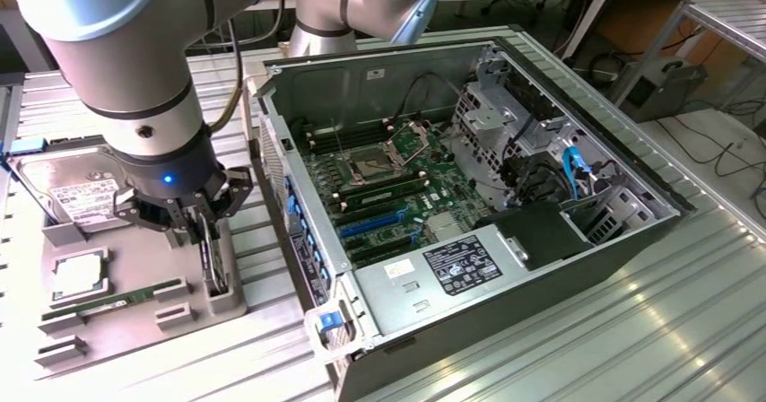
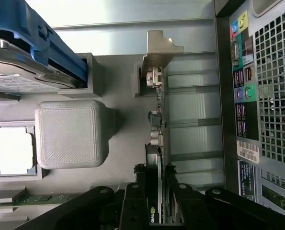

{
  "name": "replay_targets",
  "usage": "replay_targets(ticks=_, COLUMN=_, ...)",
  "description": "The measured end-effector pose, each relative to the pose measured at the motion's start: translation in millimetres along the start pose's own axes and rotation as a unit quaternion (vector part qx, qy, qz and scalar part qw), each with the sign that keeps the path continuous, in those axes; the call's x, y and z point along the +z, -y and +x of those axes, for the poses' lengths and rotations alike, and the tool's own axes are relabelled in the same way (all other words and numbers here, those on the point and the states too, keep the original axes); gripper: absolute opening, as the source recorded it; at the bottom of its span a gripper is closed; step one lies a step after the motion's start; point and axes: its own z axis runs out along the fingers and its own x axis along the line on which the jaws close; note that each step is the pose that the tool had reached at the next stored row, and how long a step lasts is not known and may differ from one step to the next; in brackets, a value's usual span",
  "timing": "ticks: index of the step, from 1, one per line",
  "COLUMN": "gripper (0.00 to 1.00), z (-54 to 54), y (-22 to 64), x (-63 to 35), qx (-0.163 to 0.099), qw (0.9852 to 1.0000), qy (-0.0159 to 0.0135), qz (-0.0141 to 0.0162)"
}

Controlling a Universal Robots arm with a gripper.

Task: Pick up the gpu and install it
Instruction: 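Pick up the gpu and move the gpu toward the slot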

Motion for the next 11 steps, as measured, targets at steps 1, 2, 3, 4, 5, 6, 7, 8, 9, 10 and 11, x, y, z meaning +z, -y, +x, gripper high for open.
replay_targets(ticks=1, gripper=0.26, z=-0.1, y=0.0, x=0.0, qx=-0.004, qw=1.0000, qy=-0.0005, qz=-0.0001)
replay_targets(ticks=2, gripper=0.26, z=-0.1, y=0.0, x=0.0, qx=-0.010, qw=0.9999, qy=-0.0012, qz=-0.0004)
replay_targets(ticks=3, gripper=0.26, z=-0.1, y=0.0, x=0.1, qx=-0.016, qw=0.9999, qy=-0.0016, qz=-0.0006)
replay_targets(ticks=4, gripper=0.26, z=-0.1, y=0.0, x=0.1, qx=-0.023, qw=0.9997, qy=-0.0021, qz=-0.0009)
replay_targets(ticks=5, gripper=0.26, z=-0.1, y=0.0, x=0.1, qx=-0.026, qw=0.9997, qy=-0.0024, qz=-0.0010)
replay_targets(ticks=6, gripper=0.26, z=-0.1, y=0.0, x=0.1, qx=-0.027, qw=0.9996, qy=-0.0025, qz=-0.0010)
replay_targets(ticks=7, gripper=0.26, z=-0.2, y=0.0, x=0.1, qx=-0.027, qw=0.9996, qy=-0.0025, qz=-0.0010)
replay_targets(ticks=8, gripper=0.26, z=-0.1, y=0.0, x=0.0, qx=-0.027, qw=0.9996, qy=-0.0025, qz=-0.0010)
replay_targets(ticks=9, gripper=0.26, z=-0.2, y=0.0, x=0.0, qx=-0.027, qw=0.9996, qy=-0.0025, qz=-0.0010)
replay_targets(ticks=10, gripper=0.26, z=-0.2, y=0.0, x=0.0, qx=-0.027, qw=0.9996, qy=-0.0025, qz=-0.0010)
replay_targets(ticks=11, gripper=0.26, z=-0.2, y=0.0, x=-0.2, qx=-0.027, qw=0.9996, qy=-0.0025, qz=-0.0011)
